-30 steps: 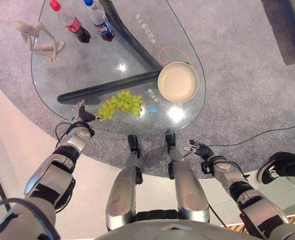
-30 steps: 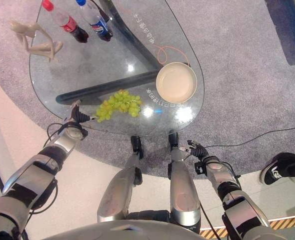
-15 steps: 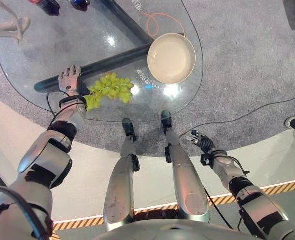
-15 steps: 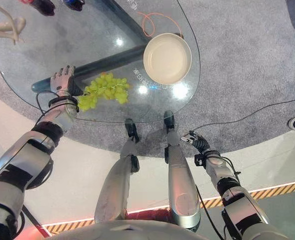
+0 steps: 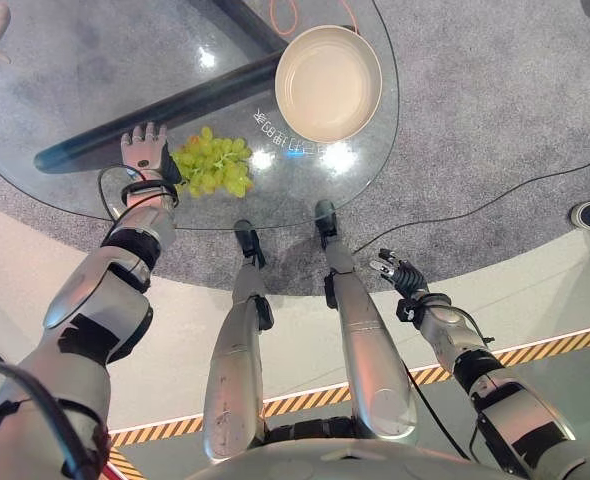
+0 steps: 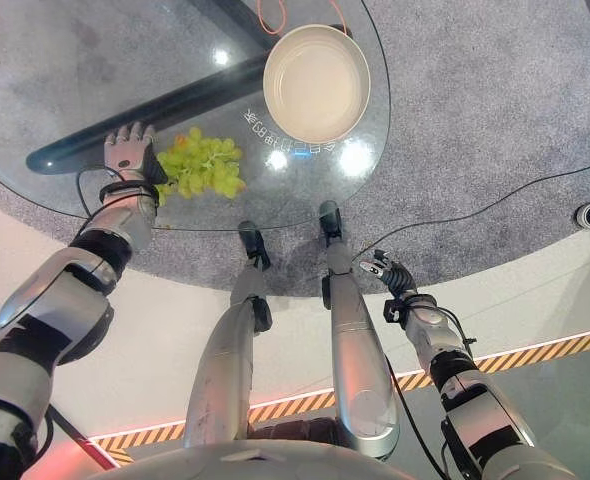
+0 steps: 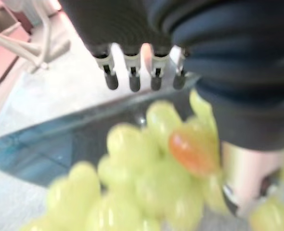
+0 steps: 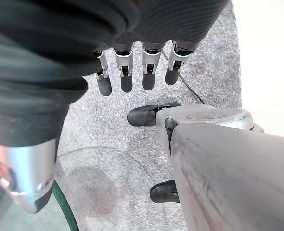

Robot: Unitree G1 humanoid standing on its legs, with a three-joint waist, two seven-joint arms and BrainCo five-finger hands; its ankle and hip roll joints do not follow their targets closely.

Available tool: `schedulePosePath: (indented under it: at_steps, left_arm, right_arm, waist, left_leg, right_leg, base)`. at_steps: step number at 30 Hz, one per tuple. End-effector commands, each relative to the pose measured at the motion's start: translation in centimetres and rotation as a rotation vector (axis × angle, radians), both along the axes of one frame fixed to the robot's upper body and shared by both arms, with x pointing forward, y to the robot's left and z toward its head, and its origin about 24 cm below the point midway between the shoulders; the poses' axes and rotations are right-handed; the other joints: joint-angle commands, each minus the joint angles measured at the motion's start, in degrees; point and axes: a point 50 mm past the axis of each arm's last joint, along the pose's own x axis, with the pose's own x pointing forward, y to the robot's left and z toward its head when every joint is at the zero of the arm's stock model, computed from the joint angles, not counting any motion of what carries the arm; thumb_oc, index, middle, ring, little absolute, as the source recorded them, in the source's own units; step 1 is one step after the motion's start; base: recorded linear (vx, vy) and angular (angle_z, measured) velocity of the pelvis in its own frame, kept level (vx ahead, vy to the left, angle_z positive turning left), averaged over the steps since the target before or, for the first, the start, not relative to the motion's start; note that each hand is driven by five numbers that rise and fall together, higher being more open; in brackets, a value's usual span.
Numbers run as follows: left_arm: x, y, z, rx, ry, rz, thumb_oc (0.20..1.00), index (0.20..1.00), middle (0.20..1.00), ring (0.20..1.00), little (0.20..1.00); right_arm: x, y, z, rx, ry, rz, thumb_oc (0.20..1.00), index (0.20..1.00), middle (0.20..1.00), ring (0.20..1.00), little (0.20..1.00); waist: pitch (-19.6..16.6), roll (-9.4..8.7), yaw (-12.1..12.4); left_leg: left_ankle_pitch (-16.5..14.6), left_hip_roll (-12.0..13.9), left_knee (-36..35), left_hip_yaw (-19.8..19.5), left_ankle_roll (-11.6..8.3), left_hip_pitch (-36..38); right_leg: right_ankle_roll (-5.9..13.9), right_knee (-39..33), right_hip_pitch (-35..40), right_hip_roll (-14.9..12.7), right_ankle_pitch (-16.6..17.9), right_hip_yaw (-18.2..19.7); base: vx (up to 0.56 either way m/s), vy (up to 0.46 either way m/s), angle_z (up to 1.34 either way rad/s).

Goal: Pick up fruits into the plate

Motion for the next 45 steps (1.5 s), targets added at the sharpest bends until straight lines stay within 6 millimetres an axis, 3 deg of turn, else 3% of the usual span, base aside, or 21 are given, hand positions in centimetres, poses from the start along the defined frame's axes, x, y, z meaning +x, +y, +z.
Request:
schedulePosePath:
  at_steps: [1,4,5,6,16,28,39,45]
  left_arm:
    - [-1.4,2.2,-2.2,-0.022,0.044,0.125,1.000,1.000,1.000,1.000,1.000]
    - [-1.5,2.4,-2.4,-0.045,0.047,0.144,1.000,1.000,1.000,1.000,1.000]
    - [-1.5,2.4,-2.4,-0.058,0.049,0.143,0.733,0.733,0.733,0.733,0.733]
    - [-1.5,2.4,-2.4,-0.062,0.049,0.143,0.203,0.203,0.203,0.203,0.203]
    - [-1.5,1.6,-3.2,-0.057,0.061,0.107,0.200,0.200,0.200,0.200,0.200]
    - [-1.6,1.1,-3.7,-0.091,0.042,0.068,0.200,0.200,0.200,0.200,0.200]
    - [-2.2,1.4,-4.3,-0.228,-0.036,-0.009,0.200,0.200,0.200,0.200,0.200]
    - [-2.5,2.5,-2.9,-0.200,-0.084,-0.068,0.200,0.200,0.200,0.200,0.200]
  right_arm:
    - [-0.5,0.7,0.0,0.073,-0.033,-0.004,1.000,1.000,1.000,1.000,1.000]
    - [-0.3,1.0,0.2,0.088,-0.055,0.006,1.000,1.000,1.000,1.000,1.000]
    - [-0.3,1.1,0.3,0.094,-0.060,0.007,1.000,1.000,1.000,1.000,1.000]
    - [-0.3,1.2,0.3,0.096,-0.062,0.009,1.000,1.000,1.000,1.000,1.000]
    - [-0.1,1.8,0.5,0.118,-0.061,0.015,1.000,1.000,1.000,1.000,1.000]
    - [0.0,1.7,0.4,0.111,-0.069,0.012,1.000,1.000,1.000,1.000,1.000]
    - [0.2,1.1,1.3,0.100,-0.132,-0.007,1.000,1.000,1.000,1.000,1.000]
    - [-0.3,0.5,1.5,0.147,-0.152,-0.031,1.000,1.000,1.000,1.000,1.000]
  waist:
    - [-1.32,-3.27,0.20]
    - [-1.32,-3.80,-0.12]
    - [-1.32,-4.00,-0.18]
    - [-1.32,-4.11,-0.21]
    - [-1.32,-4.77,-0.23]
    - [-1.32,-4.35,0.21]
    - [-1.32,-1.67,2.33]
    - [-1.58,-0.75,3.18]
  left_leg:
    - [-10.38,-2.29,11.20,-4.15,0.25,-3.62]
    - [-10.50,-2.31,11.61,-4.13,0.27,-5.08]
    - [-10.56,-2.32,11.80,-4.18,0.25,-5.54]
    - [-10.59,-2.31,11.92,-4.18,0.25,-5.78]
    - [-10.84,-2.58,12.13,-4.84,0.47,-6.53]
    - [-10.45,-2.25,10.44,-4.90,0.41,-3.58]
    - [-9.17,-1.02,2.98,-4.51,-0.35,10.88]
    - [-9.64,-0.71,0.48,-4.23,-0.63,18.86]
  right_leg:
    - [-0.47,7.37,-3.04,3.78,-5.07,0.72]
    - [-0.47,7.31,-4.37,4.12,-4.73,0.88]
    - [-0.47,7.28,-4.73,4.20,-4.63,0.91]
    - [-0.45,7.30,-4.94,4.23,-4.57,0.90]
    - [-0.51,7.28,-5.64,4.68,-4.15,0.91]
    - [-0.61,6.87,-3.30,4.84,-4.40,0.73]
    - [0.00,4.05,9.24,2.99,-6.13,-0.76]
    - [0.50,1.98,17.11,1.41,-6.66,-1.66]
  base:
    - [0.01,-0.008,-0.06]
    - [0.00,-0.008,-0.03]
    - [0.00,0.000,0.00]
    - [-0.01,-0.031,0.00]
    - [0.00,-0.007,0.00]
    - [0.00,0.000,0.00]
    - [0.01,0.021,0.01]
    - [0.06,0.023,0.02]
